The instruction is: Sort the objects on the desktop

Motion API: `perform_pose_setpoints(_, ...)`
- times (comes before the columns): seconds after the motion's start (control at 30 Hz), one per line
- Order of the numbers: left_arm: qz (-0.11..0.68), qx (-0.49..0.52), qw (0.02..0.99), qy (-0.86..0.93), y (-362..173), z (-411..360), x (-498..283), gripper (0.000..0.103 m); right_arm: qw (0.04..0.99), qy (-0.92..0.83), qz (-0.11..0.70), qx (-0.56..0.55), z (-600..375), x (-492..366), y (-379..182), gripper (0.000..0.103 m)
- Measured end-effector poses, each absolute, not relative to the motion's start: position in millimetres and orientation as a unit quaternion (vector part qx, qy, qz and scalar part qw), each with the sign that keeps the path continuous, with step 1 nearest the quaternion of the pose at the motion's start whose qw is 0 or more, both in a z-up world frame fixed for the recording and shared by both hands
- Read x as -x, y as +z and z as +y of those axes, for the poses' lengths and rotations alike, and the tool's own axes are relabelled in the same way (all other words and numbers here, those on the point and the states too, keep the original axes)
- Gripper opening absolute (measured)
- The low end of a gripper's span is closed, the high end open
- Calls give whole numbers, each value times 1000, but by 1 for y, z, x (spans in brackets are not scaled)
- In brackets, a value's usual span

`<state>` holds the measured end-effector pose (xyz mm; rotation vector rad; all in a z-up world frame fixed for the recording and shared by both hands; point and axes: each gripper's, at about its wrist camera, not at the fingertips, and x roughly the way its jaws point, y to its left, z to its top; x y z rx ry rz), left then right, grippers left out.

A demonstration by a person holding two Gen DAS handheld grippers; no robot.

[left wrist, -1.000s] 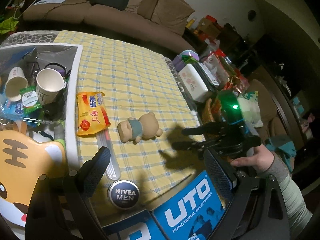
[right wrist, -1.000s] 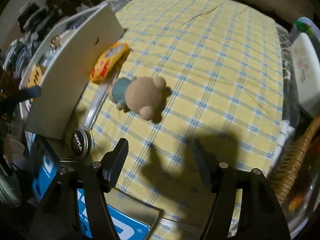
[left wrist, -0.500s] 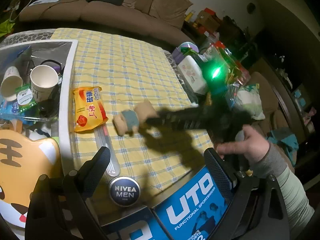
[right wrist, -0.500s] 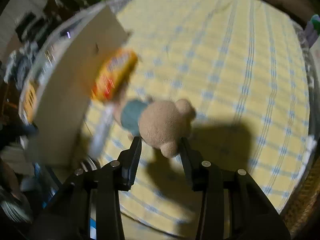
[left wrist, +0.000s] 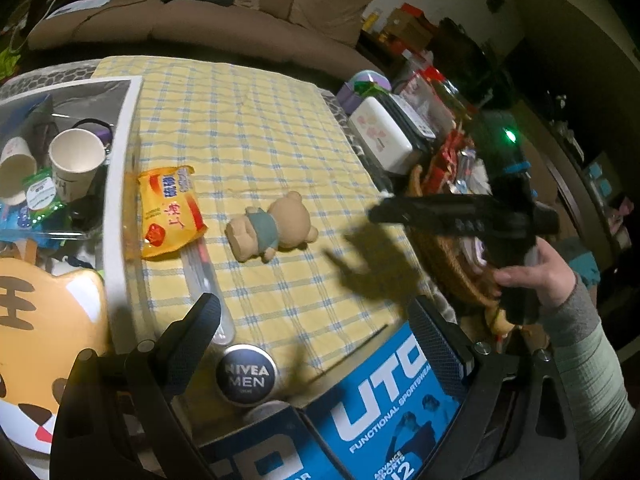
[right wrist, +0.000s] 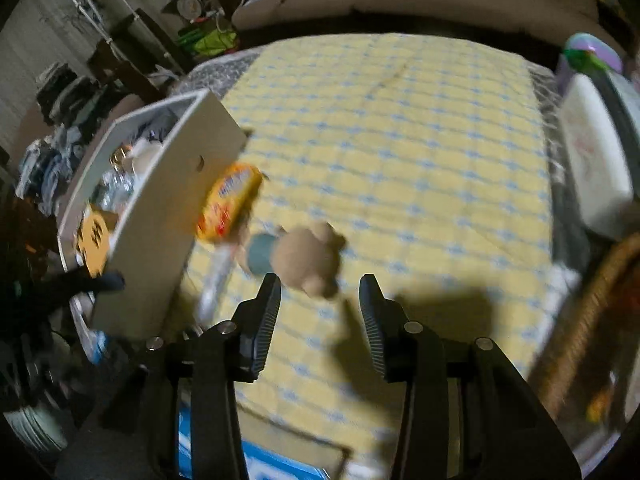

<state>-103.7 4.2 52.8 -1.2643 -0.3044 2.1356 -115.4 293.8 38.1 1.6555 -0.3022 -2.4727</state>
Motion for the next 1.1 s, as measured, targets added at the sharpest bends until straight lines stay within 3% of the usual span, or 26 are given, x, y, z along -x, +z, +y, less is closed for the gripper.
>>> perform_pose_setpoints(0.13, -92, 484, 328, 806, 52, 17, 93, 96, 59, -814, -52, -575, 296, 73, 36, 41)
perform_pose_setpoints(0.33, -93, 505, 389, 765, 35, 50, 81, 96, 41, -776, -92, -623, 310, 5, 10, 41)
perform_pose_setpoints(0.53, -64, 517, 372, 768, 24, 68, 81, 96, 23, -754, -9, -656, 305, -29, -13, 39)
perform_pose_setpoints(0.8, -68, 517, 361, 773, 24, 59, 85, 96, 15, -737, 115, -666, 281, -6, -42, 36)
perform_pose_setpoints(0.97, -76, 526, 353, 770, 19, 55, 90, 96, 11, -753, 108, -649, 292, 25, -35, 36)
perform_pose_setpoints(1.1, -74, 531, 351, 767, 15, 54, 91, 96, 24, -771, 40, -635, 314, 65, -31, 36)
